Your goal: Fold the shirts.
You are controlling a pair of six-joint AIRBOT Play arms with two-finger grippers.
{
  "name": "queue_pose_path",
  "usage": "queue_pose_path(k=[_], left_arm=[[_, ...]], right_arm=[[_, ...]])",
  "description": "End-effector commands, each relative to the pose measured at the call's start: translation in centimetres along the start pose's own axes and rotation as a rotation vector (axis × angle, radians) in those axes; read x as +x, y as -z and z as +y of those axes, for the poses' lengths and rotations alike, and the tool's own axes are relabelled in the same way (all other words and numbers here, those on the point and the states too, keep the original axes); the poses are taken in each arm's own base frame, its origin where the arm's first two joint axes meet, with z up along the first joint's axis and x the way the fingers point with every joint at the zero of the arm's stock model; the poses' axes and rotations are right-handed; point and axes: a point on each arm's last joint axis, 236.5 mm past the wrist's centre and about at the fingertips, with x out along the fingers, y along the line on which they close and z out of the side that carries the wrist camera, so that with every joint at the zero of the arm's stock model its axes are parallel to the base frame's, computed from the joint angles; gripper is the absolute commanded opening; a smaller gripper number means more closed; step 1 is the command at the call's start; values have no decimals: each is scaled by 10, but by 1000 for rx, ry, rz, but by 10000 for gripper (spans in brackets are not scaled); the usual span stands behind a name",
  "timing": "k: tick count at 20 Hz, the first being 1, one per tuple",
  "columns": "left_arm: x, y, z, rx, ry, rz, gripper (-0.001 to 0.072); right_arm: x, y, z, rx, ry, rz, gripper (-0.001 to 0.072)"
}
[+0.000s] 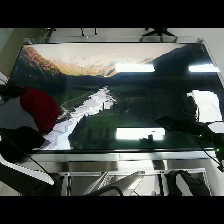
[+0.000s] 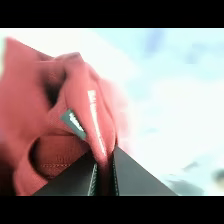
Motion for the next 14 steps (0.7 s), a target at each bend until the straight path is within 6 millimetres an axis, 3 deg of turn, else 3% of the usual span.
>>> queue_pose_path(k=[1, 3, 5, 8, 10, 13, 14], left_arm=[[14, 11, -155, 189, 341, 53, 14], [48, 50, -217, 266, 425, 148, 14], [81, 101, -266, 335, 469, 276, 14], [104, 171, -330, 416, 565, 432, 14], [111, 215, -354, 470, 591, 527, 14], [127, 253, -356, 501, 560, 619, 14], [131, 259, -354, 495, 554, 632, 14]], right_arm=[[3, 10, 20, -45, -64, 36, 230], [4, 21, 31, -76, -88, 74, 230], [4, 30, 43, -113, -108, 98, 231], [-1, 35, 56, -165, -122, 87, 230], [-7, 34, 61, -189, -126, 66, 231], [-12, 31, 66, -214, -123, 32, 239], [-11, 26, 64, -212, -115, 13, 342]])
